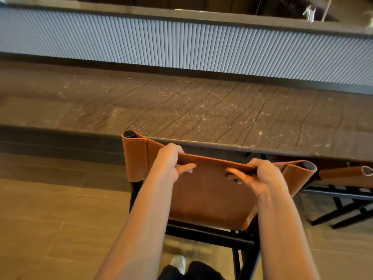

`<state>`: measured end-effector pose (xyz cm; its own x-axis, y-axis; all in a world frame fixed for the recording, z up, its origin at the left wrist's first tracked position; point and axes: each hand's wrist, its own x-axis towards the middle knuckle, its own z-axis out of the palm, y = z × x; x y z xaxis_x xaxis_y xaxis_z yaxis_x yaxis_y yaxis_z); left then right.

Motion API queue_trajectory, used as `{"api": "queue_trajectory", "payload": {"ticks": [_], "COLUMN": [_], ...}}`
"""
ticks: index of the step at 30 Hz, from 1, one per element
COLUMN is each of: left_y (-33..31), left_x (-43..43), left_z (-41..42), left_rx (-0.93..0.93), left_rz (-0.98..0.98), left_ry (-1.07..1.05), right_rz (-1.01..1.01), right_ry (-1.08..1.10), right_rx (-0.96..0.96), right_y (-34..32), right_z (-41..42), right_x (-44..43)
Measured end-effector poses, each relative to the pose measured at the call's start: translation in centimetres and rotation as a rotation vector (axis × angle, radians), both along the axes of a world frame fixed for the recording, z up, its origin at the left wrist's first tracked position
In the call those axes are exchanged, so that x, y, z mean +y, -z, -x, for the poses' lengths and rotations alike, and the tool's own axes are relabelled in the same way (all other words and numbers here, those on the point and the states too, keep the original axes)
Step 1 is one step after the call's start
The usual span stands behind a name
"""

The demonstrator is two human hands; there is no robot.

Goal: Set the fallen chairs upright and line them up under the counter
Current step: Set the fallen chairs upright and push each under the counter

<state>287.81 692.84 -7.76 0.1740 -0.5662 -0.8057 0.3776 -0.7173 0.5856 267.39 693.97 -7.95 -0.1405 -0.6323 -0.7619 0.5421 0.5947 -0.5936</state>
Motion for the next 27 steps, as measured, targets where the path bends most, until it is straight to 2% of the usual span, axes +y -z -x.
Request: {"api": "queue_trajectory", "payload": {"ticks": [7,14,21,27], "left_y": [-1.2,1.6,6.4,6.7], "left_x": [-5.1,-7.6,-9.2,-10.2], "left_z": [3.6,9.1,13.2,13.1], "left_rx": [0.069,0.196,0.206,0.150], "left_rz": [0.090,0.222,0.120,0.091], "left_ry": [-0.127,-0.272,-0.285,-0.271], "right_rz": [0.195,0.152,0.039,0.054], "right_ry": [0.139,0.089,0.087,0.085], "right_rx": [-0.028,0.013,-0.024,-0.046], "right_y": [-0.6,2.7,8.0,7.3], "right_z": [3.1,8.2,12.8,12.6], "right_x": [-5.4,-10.1,-11.2,-12.0]}}
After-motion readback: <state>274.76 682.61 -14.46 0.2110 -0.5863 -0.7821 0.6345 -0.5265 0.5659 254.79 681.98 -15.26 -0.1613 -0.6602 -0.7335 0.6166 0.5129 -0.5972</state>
